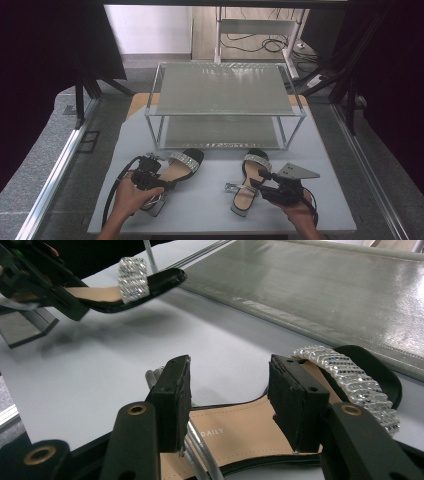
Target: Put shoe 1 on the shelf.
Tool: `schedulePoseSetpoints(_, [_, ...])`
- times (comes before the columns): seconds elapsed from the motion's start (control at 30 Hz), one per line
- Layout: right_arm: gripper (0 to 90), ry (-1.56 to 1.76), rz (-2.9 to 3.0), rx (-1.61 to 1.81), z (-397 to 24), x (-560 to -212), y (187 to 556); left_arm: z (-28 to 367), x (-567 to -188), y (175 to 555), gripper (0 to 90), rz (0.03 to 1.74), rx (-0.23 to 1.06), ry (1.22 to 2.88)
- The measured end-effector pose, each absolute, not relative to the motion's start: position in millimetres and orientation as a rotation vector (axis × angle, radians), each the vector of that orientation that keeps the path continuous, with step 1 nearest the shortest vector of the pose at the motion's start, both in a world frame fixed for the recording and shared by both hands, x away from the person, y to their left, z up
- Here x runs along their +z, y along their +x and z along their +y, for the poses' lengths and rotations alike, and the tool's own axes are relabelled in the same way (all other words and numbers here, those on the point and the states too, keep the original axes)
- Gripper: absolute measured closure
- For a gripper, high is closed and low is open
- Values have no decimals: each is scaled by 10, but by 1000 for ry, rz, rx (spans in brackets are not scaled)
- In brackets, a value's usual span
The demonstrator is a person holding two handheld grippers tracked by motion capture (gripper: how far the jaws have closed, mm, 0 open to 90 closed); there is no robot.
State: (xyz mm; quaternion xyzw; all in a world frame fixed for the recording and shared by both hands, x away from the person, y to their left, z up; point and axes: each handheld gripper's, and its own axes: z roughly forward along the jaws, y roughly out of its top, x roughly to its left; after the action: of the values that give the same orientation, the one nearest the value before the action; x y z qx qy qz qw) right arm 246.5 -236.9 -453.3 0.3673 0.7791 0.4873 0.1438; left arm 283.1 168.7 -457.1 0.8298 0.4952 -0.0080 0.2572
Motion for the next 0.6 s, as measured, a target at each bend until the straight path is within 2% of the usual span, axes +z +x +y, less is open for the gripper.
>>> schedulePoseSetpoints(0.6, [522,1072,2237,1406,-2396,-4556,2471,1617,-4083,2962,416,1192,-50,2269])
